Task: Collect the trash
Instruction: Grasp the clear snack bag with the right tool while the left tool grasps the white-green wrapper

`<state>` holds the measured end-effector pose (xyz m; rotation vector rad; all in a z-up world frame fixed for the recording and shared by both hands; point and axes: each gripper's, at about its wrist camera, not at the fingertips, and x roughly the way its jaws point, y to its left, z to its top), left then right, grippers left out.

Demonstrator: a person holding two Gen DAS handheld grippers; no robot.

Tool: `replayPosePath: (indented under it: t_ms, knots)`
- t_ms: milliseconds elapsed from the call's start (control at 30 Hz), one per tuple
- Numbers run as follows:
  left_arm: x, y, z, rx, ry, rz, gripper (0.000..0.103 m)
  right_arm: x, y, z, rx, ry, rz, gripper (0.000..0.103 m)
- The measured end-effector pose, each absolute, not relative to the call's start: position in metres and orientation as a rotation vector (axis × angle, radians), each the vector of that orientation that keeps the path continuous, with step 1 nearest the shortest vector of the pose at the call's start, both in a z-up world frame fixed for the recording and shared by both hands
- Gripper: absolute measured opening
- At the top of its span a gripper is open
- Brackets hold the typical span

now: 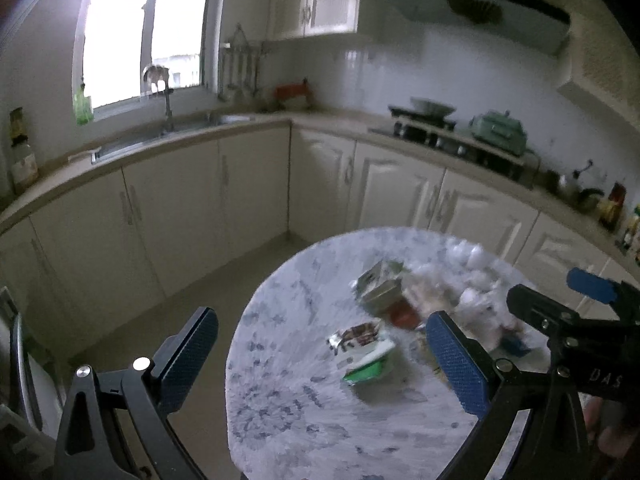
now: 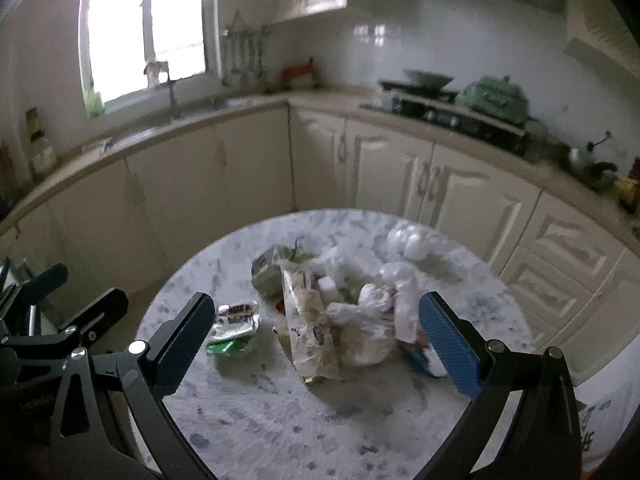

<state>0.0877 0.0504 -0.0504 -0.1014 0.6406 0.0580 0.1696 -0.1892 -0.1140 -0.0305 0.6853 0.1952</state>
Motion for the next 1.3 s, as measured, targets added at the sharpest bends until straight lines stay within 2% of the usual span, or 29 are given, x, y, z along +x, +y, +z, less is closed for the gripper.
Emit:
replayPosePath:
  t_ms: [100,200,367,433,567,733,833,867,900,933,1067,1300]
  knots:
    - [0.11,0.049,-0.067,-0.088,0.693,0.056,0.102,0.194,-0.187,-0.133,-0.019,0.753,0.212,0.102]
    - [0.133,0.049,-0.086,-0.074,0.75,0.045,0.102,0.213,-0.183,-0.149,-0.009,0.807,0.249,0.093]
    - [0.168,0.049,-0.116,-0.08,0.829,0.005,0.102,0.24,-0.171,-0.171,-0.02,0.86,0.311,0.083]
    - [0.18,0.049,-0.13,-0.081,0.842,-0.001,0.102,0.252,-0.168,-0.18,-0.018,0.892,0.335,0.076]
    - [0.2,0.047,-0.146,-0.075,0.874,-0.018,0.102,0.272,-0.161,-0.205,-0.044,0.951,0.34,0.072]
    - [0.222,0.038,-0.161,-0.062,0.902,-0.027,0.102,0.285,-0.17,-0.225,-0.064,0.987,0.314,0.052]
    - [0.231,0.029,-0.17,-0.058,0.904,-0.042,0.102,0.284,-0.175,-0.224,-0.058,0.979,0.346,0.044]
    - [0.234,0.025,-0.173,-0.052,0.912,-0.042,0.1,0.284,-0.175,-0.223,-0.053,0.974,0.353,0.041]
    - [0.238,0.023,-0.178,-0.05,0.923,-0.045,0.092,0.282,-0.178,-0.22,-0.029,0.964,0.366,0.036]
    - [0.239,0.019,-0.181,-0.029,0.917,-0.038,0.092,0.28,-0.18,-0.217,-0.008,0.951,0.373,0.036]
    - [0.242,0.014,-0.182,-0.024,0.901,-0.04,0.073,0.273,-0.194,-0.207,0.08,0.914,0.409,0.035]
    - [0.234,0.026,-0.184,-0.091,0.91,-0.057,0.073,0.249,-0.219,-0.18,0.213,0.835,0.468,0.035]
